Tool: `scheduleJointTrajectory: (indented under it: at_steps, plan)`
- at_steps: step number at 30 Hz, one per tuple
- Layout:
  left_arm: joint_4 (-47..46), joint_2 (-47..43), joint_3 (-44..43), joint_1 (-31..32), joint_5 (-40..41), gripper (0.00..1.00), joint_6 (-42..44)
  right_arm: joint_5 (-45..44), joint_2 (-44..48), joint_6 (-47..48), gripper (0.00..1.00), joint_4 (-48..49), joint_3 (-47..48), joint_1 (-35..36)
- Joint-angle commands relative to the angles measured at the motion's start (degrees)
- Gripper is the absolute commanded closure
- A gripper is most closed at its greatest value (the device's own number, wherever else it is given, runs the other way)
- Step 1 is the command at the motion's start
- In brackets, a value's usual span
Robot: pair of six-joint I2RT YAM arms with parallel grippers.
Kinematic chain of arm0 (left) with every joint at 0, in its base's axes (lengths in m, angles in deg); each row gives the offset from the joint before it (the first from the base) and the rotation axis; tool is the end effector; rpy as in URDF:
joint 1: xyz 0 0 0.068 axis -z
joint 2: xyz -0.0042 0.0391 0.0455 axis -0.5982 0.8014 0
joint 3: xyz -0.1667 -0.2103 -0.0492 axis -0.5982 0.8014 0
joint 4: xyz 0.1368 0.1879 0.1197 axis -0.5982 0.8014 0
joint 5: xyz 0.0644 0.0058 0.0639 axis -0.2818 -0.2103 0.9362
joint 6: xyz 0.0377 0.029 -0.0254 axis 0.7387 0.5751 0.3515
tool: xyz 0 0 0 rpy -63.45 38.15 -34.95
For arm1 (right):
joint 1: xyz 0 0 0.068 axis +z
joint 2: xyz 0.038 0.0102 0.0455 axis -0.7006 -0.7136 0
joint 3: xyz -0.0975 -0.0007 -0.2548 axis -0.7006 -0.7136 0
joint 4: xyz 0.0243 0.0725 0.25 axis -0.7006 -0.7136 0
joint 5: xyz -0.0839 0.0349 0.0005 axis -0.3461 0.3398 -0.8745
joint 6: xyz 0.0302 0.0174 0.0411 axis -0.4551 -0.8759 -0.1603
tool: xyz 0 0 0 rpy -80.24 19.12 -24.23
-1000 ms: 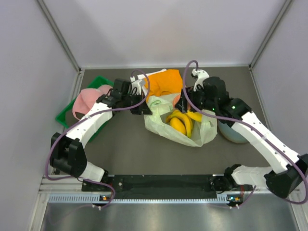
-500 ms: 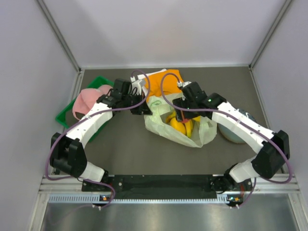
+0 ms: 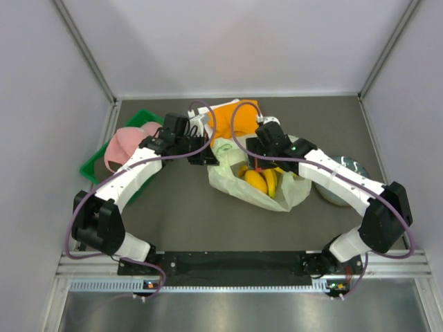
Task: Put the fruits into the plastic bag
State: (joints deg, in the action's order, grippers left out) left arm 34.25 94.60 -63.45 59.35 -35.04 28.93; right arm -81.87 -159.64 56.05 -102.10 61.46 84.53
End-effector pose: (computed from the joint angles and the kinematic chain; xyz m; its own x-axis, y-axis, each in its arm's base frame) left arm 0.2851 -0.1404 0.2906 -0.8410 0.0522 -0.5386 0.4300 0.6686 -0.6067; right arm 0.2488 0.2002 0.2914 -0.7548 -0.0788 -0.6512 -0.2303 0.9614 0.1506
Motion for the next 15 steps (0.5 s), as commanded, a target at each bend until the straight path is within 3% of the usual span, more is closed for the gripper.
scheduleJointTrajectory:
  at_steps: [1, 8, 15]
  plan:
    - [-0.04, -0.97, -2.06, 0.24, 0.03, 1.0, 1.18, -10.62, 0.53, -2.34, 1.0, -1.13, 2.62, 1.52]
    - [-0.04, -0.97, -2.06, 0.24, 0.2, 1.0, 1.27, -21.52, 2.81, -4.18, 1.0, -3.51, -0.44, 1.43]
    - [-0.04, -0.89, -2.06, 0.24, 0.29, 1.0, 1.27, -24.0, 1.32, -5.51, 1.0, -3.07, -2.13, 1.43]
